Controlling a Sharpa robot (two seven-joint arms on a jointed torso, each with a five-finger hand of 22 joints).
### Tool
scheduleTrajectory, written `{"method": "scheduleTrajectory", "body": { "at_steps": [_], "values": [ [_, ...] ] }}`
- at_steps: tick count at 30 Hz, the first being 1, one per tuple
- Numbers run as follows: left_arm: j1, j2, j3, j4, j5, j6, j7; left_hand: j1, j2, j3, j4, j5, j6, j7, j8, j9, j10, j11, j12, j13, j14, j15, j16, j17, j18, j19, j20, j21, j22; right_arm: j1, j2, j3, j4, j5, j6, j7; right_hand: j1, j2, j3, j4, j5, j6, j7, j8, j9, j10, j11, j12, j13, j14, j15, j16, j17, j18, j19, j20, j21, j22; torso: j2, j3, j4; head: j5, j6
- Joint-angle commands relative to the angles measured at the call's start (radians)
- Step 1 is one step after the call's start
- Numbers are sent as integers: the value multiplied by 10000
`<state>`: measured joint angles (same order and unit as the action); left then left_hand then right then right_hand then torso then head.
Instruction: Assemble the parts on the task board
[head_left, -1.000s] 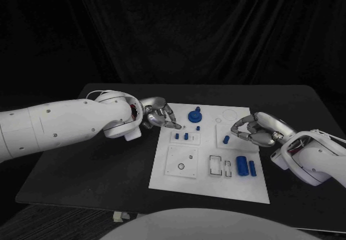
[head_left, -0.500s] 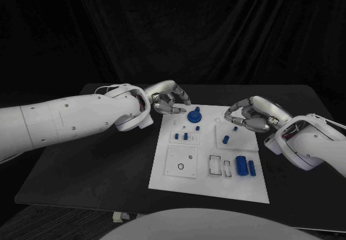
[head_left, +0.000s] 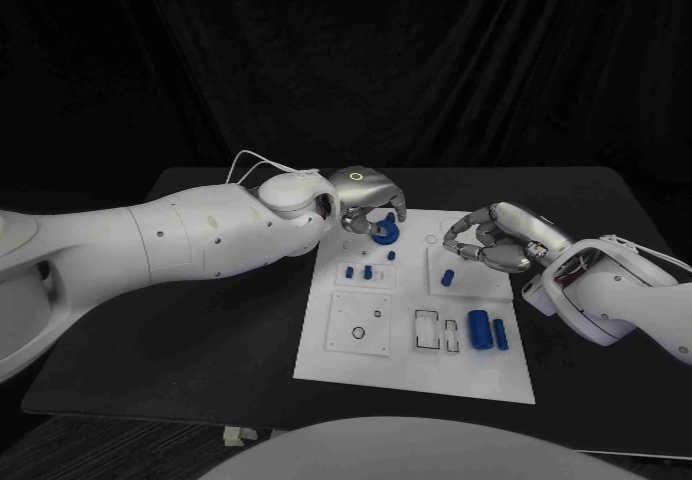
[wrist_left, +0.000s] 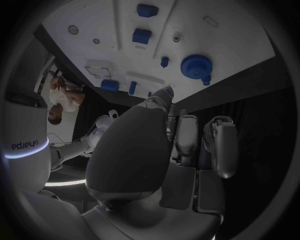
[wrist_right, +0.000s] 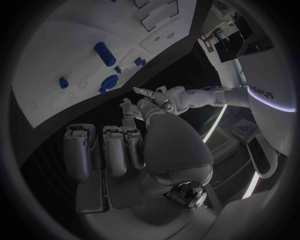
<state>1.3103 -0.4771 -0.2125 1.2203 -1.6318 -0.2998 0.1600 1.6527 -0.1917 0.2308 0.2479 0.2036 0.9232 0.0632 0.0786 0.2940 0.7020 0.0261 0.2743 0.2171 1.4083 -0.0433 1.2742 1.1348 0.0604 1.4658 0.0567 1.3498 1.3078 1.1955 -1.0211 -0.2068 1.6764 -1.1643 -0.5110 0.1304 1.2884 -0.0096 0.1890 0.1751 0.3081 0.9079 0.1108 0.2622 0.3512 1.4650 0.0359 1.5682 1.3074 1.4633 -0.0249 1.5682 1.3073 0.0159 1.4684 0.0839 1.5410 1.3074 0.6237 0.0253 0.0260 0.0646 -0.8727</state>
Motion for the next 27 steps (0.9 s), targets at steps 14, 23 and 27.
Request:
{"method": "scheduleTrajectory", "body": {
  "at_steps": [14,23,27],
  "values": [
    [-297,858,16,-948,-1748,1175,-95,-566,63,-297,65,-759,-117,-308,-122,-550,1189,40,643,-333,-153,-48,45,-502,-91,255,-72,-53,1930,-109,-214,6,52,-86,-16,149,47,21,-30,-5,45,69,0,-41,-3,1058,0,26,2634,1075,-4,26,2634,-70,821,23,38,2516,-18,26,-64,-32,1],
    [-484,939,16,-952,-1761,1197,-107,-843,76,-355,98,-1040,-230,-424,-135,-701,1655,98,978,-103,-230,0,32,-715,-98,259,-34,-49,1949,-134,-194,5,41,-86,6,137,64,39,-25,-6,96,67,-2,-45,-6,1058,-3,26,2634,1075,-5,26,2634,-70,822,21,39,2516,-30,28,-16,-65,1],
    [-525,905,17,-866,-1762,1142,-127,-859,77,-357,103,-1049,-232,-420,-132,-708,1681,100,999,-84,-244,2,15,-754,-100,261,-33,-42,1953,-142,-195,5,41,-86,15,134,87,44,-22,-16,155,63,-5,-49,-8,1058,-5,26,2634,1075,-7,26,2634,-70,823,19,41,2517,-25,27,-11,-59,1]
  ]
}}
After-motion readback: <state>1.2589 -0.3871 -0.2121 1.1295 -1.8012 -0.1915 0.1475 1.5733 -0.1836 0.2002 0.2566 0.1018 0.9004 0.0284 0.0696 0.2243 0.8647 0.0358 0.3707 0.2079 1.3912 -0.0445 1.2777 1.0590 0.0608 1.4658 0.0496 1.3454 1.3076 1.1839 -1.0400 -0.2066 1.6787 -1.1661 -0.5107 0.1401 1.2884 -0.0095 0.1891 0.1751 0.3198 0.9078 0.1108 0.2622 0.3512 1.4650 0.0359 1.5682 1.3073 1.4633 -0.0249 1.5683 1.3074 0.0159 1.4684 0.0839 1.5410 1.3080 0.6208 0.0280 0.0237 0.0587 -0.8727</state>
